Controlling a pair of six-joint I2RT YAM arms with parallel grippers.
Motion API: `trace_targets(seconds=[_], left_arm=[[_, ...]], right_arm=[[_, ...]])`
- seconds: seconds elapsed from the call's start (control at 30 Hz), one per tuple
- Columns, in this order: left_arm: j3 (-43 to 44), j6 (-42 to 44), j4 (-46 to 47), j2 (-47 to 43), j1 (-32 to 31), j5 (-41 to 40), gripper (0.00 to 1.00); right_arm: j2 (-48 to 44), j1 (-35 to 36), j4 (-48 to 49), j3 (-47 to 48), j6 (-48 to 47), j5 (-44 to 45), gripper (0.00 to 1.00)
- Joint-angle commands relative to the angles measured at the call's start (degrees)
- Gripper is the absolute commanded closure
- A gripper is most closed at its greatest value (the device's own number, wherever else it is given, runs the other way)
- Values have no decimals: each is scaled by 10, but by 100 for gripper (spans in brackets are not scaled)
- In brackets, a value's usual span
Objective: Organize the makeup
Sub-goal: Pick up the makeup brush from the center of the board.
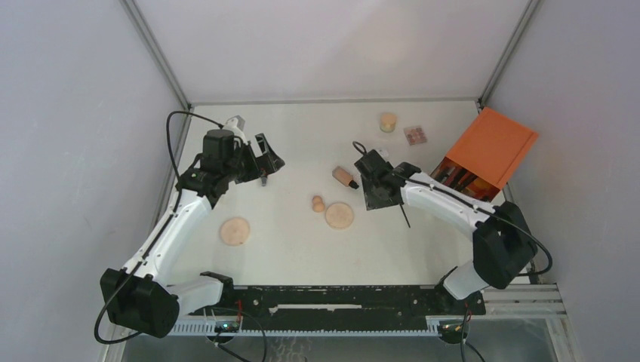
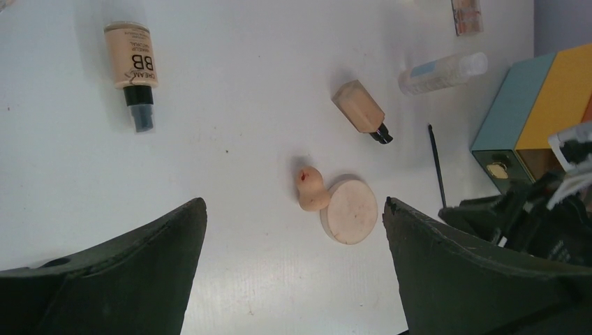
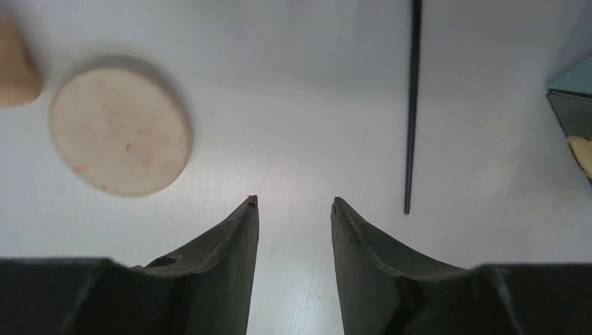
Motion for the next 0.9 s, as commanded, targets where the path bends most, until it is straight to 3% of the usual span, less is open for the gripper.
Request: trace_targets(seconds=[0.0, 0.3, 0.67, 0.87], left_arm=[[-19, 4, 6, -17, 3, -11, 0], [-14, 42, -8, -26, 4, -64, 0], [39, 145, -68, -16, 33, -146, 0], [31, 185, -97, -41, 53, -177, 0]], right_arm=[[32, -55, 63, 19, -18, 9, 50], [100, -102, 25, 117, -73, 13, 47], [173, -201, -115, 265, -118, -76, 41], [223, -217, -156, 312, -136, -116, 36]])
